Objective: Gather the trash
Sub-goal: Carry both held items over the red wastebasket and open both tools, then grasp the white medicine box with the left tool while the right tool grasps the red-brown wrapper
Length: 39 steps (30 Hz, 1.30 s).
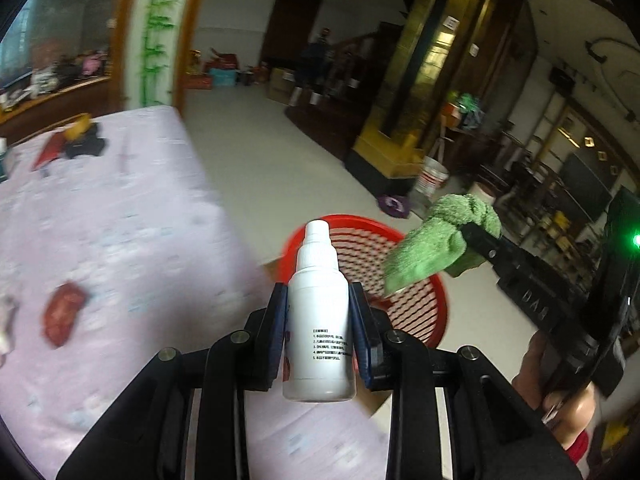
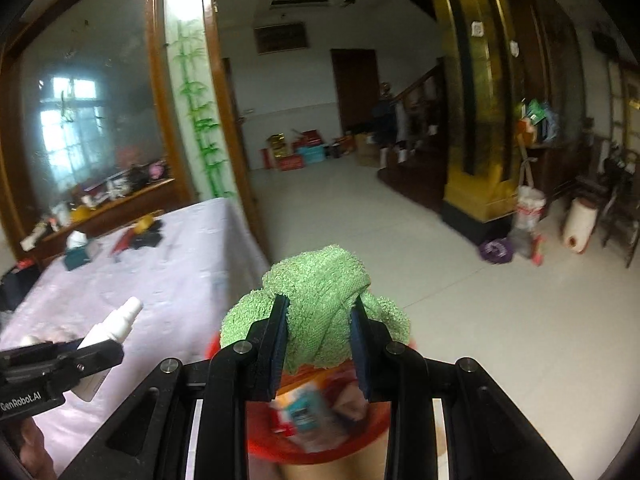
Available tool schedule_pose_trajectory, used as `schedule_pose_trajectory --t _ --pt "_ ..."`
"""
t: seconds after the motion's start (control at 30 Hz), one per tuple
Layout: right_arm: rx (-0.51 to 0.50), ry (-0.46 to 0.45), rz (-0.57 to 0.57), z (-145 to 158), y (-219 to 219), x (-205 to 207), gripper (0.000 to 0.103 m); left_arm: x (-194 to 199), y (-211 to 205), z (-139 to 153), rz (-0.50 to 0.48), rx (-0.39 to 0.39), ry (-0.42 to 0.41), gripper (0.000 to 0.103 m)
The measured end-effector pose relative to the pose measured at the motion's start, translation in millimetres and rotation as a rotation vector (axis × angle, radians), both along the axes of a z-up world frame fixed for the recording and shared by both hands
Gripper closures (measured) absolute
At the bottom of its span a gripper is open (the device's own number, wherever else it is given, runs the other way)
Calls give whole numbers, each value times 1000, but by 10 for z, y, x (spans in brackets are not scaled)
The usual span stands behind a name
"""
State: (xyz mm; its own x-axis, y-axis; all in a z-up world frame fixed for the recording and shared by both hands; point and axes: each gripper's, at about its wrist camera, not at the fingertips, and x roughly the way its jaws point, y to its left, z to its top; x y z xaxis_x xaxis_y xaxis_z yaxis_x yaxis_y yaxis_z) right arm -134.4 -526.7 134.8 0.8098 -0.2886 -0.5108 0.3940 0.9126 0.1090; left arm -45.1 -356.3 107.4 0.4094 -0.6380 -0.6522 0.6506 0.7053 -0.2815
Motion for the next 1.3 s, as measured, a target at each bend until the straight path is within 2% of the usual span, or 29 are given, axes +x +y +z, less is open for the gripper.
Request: schedule_pose_trajectory --t 0.23,0.3,0.37,0.4,0.5,0.7,0.73,0.77,0.8,1.0,1.3 --pt "-50 40 -24 -74 -301 -31 72 172 -536 -210 -36 5 38 74" --pt "-48 54 -14 -118 -352 -7 71 212 -612 -248 -34 14 43 62" --pt "-32 77 22 -171 -403 57 68 242 -625 -260 -21 17 36 46" --pt "-21 87 46 -204 -425 88 67 252 -608 -259 -11 18 33 45" --pt "27 92 79 -273 -466 141 63 262 -466 -238 19 20 26 45" --pt "87 40 83 -259 -432 61 63 85 -52 -75 72 70 -74 44" --pt "98 38 93 -254 -398 56 63 54 9 -55 73 69 -85 42" --pt "113 34 111 -238 -348 45 63 9 98 -26 78 73 -102 36" --pt "125 29 125 -223 -296 51 63 -17 157 -6 82 78 -114 35" --pt "143 27 214 -156 125 103 52 -132 633 115 130 88 -159 35" --pt "139 53 319 -148 735 248 51 -143 1255 73 198 104 -154 35"
